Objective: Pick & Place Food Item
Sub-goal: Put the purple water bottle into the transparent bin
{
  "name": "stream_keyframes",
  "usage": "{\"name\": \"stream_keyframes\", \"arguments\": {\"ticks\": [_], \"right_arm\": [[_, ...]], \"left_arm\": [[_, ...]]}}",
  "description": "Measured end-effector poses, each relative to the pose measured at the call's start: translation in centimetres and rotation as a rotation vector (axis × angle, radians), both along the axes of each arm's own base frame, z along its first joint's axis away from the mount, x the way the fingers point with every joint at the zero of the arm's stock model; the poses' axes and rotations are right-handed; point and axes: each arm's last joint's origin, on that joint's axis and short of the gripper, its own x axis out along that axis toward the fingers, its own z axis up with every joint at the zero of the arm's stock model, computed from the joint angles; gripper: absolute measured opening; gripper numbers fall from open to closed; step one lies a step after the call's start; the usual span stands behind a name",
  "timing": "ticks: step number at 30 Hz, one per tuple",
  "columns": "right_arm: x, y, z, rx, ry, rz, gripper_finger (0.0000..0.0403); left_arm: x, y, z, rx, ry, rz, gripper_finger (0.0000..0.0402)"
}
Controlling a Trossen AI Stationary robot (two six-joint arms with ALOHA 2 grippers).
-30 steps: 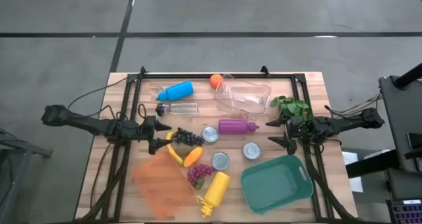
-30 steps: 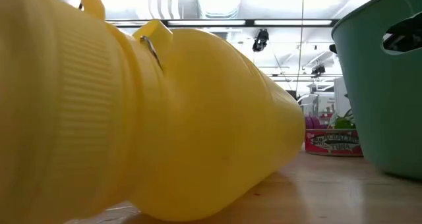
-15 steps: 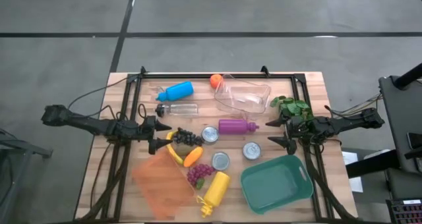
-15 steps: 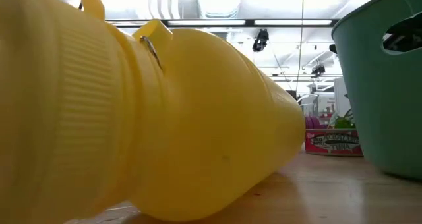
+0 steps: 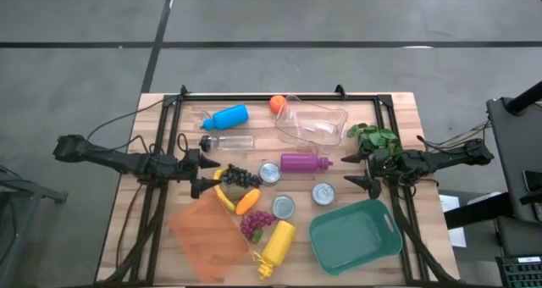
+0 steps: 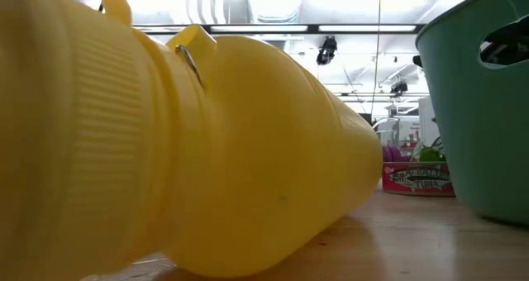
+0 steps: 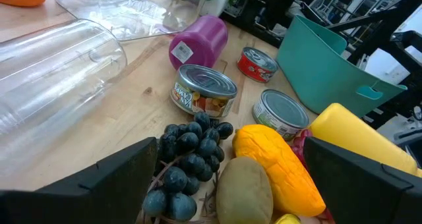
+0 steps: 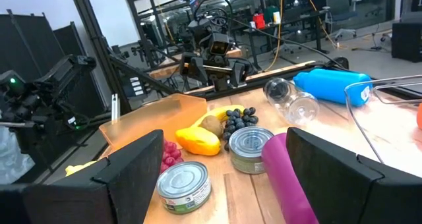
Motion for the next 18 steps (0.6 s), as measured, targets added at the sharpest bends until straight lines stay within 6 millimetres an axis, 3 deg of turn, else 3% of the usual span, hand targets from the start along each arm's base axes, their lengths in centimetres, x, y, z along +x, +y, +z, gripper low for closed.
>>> {"name": "stream_keyframes", "arguments": {"ticks": [11,18], "right_arm": [[0.0,0.0,0.5,0.182,-0.045,0.010,0.0318],[-0.1,0.0,1.2,0.074,-0.120,0.005,0.0318]], "left_arm": [[0.0,0.0,0.0,0.000,0.000,0.000,0.0384],[0.0,0.0,0.0,0.000,0.000,0.000,0.0384]]}}
